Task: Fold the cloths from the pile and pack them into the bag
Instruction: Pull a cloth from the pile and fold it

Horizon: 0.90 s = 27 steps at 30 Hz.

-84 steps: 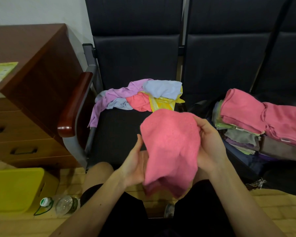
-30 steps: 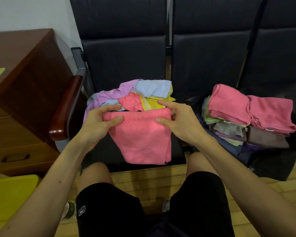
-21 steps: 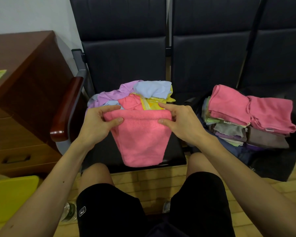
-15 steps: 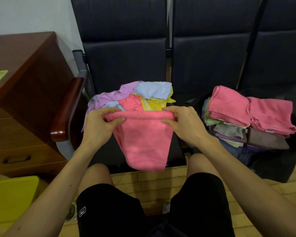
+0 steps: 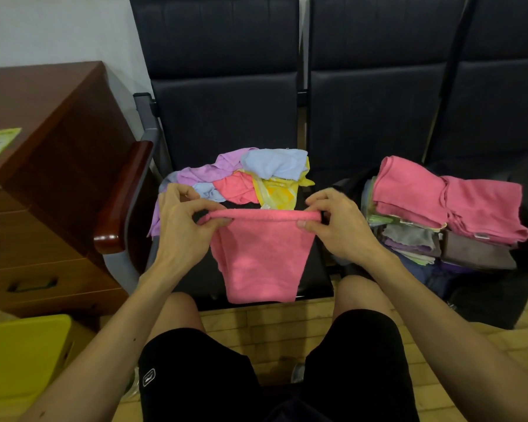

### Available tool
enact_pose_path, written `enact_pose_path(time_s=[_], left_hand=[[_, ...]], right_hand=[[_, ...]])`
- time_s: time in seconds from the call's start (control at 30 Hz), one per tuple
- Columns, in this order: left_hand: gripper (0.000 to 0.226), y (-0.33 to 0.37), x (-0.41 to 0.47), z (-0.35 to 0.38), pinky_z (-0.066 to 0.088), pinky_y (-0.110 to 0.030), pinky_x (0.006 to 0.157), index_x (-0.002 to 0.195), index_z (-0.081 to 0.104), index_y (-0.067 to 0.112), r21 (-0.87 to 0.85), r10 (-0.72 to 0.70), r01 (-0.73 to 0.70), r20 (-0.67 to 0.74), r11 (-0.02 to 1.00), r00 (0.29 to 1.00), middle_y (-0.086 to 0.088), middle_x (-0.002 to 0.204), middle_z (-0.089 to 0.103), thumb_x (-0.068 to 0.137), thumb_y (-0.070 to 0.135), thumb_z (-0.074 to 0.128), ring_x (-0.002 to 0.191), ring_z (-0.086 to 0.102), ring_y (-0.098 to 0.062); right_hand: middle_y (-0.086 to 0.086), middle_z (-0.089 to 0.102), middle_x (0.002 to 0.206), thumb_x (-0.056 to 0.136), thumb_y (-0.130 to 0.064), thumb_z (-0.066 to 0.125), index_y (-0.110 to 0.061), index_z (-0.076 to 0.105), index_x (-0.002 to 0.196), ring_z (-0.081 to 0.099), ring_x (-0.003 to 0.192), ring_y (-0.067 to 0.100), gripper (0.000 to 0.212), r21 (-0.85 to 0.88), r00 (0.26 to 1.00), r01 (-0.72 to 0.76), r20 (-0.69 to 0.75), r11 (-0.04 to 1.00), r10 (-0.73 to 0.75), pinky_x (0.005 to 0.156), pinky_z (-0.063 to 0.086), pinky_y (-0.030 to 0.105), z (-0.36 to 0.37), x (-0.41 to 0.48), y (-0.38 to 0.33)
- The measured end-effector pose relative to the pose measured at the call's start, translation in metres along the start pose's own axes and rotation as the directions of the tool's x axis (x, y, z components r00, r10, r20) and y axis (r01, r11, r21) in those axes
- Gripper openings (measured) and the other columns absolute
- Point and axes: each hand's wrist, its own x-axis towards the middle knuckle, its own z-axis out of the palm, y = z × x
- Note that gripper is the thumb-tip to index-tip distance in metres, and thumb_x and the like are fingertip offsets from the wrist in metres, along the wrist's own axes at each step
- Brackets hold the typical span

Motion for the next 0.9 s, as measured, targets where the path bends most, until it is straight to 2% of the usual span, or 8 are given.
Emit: enact_pose_path(time_s=[0.13, 0.23, 0.3, 0.4, 0.47, 0.57, 0.7, 0.9], left_hand=[[0.018, 0.011, -0.002, -0.008, 0.041, -0.004, 0.084, 0.087, 0.068, 0.018, -0.283, 0.095, -0.020, 0.257, 0.959, 0.962, 0.013, 0.105, 0.060, 0.083, 0.002, 0.075, 0.100, 0.056, 0.007], [0.013, 0.015, -0.004, -0.006, 0.046, -0.018, 0.073, 0.092, 0.063, 0.011, -0.467, 0.070, 0.097, 0.328, 0.879, 0.942, 0.011, 0.086, 0.061, 0.091, 0.022, 0.069, 0.082, 0.057, -0.003], [0.033, 0.022, -0.002, -0.004, 0.048, -0.027, 0.079, 0.099, 0.060, 0.004, -0.578, 0.026, 0.155, 0.292, 0.802, 0.956, 0.000, 0.093, 0.061, 0.089, 0.035, 0.065, 0.088, 0.057, -0.012], [0.017, 0.037, 0.003, -0.001, 0.048, -0.022, 0.080, 0.098, 0.058, 0.004, -0.621, -0.010, 0.173, 0.257, 0.764, 0.966, 0.012, 0.088, 0.062, 0.098, 0.021, 0.060, 0.085, 0.057, -0.004], [0.006, 0.042, 0.006, 0.003, 0.047, -0.019, 0.080, 0.094, 0.059, 0.014, -0.599, -0.002, 0.170, 0.270, 0.783, 0.963, 0.022, 0.082, 0.062, 0.099, 0.018, 0.057, 0.082, 0.056, 0.001], [0.005, 0.037, 0.009, 0.001, 0.049, -0.022, 0.083, 0.096, 0.061, 0.019, -0.558, -0.018, 0.176, 0.278, 0.811, 0.961, 0.022, 0.084, 0.063, 0.099, 0.021, 0.057, 0.085, 0.058, -0.001], [0.011, 0.017, 0.017, -0.008, 0.052, -0.028, 0.087, 0.102, 0.065, 0.016, -0.496, -0.148, 0.287, 0.301, 0.820, 0.942, 0.003, 0.100, 0.068, 0.097, 0.025, 0.062, 0.096, 0.063, -0.011], [0.023, 0.018, 0.007, -0.001, 0.055, -0.018, 0.055, 0.082, 0.078, 0.016, -0.612, -0.388, 0.721, 0.610, 0.324, 0.691, 0.001, 0.075, 0.076, 0.093, 0.022, 0.059, 0.071, 0.073, -0.011]], right_hand=[[0.002, 0.072, 0.089, 0.085, -0.020, 0.075, -0.002, 0.073, 0.094, 0.065, 0.079, 0.012, 0.020, 0.417, 0.932, -0.225, 0.354, 0.880, 0.071, 0.076, 0.053, 0.032, -0.003, -0.012, 0.016], [0.008, 0.074, 0.096, 0.073, -0.029, 0.082, -0.007, 0.077, 0.096, 0.069, 0.091, 0.016, 0.033, 0.870, 0.923, -0.373, 0.382, 0.324, 0.037, 0.085, 0.056, 0.030, 0.000, -0.018, 0.013], [0.006, 0.075, 0.099, 0.057, -0.040, 0.092, -0.010, 0.077, 0.098, 0.069, 0.100, 0.020, 0.053, 0.940, 0.940, -0.339, 0.337, 0.049, 0.046, 0.083, 0.057, 0.031, 0.012, -0.022, 0.007], [0.003, 0.077, 0.096, 0.033, -0.037, 0.100, -0.015, 0.072, 0.099, 0.071, 0.099, 0.022, 0.074, 0.859, 0.889, -0.455, 0.426, 0.234, 0.168, 0.074, 0.058, 0.029, 0.042, -0.045, -0.003], [0.003, 0.076, 0.100, 0.052, -0.020, 0.094, -0.018, 0.076, 0.092, 0.072, 0.096, 0.016, 0.044, 0.767, 0.854, -0.517, 0.495, 0.380, 0.162, 0.076, 0.056, 0.026, 0.059, -0.064, -0.008], [0.007, 0.076, 0.103, 0.074, -0.017, 0.078, -0.015, 0.080, 0.092, 0.071, 0.099, 0.019, 0.019, 0.780, 0.811, -0.582, 0.578, 0.227, 0.093, 0.083, 0.055, 0.029, 0.065, -0.071, -0.011], [0.012, 0.074, 0.105, 0.048, -0.029, 0.098, -0.007, 0.074, 0.108, 0.072, 0.096, 0.023, 0.069, 0.789, 0.789, -0.615, 0.615, -0.016, -0.013, 0.081, 0.057, 0.033, 0.049, -0.070, -0.019], [0.016, 0.072, 0.106, 0.026, -0.039, 0.100, -0.015, 0.071, 0.112, 0.071, 0.091, 0.027, 0.094, 0.758, 0.760, -0.646, 0.650, -0.090, 0.009, 0.074, 0.058, 0.042, 0.032, -0.063, -0.046]])
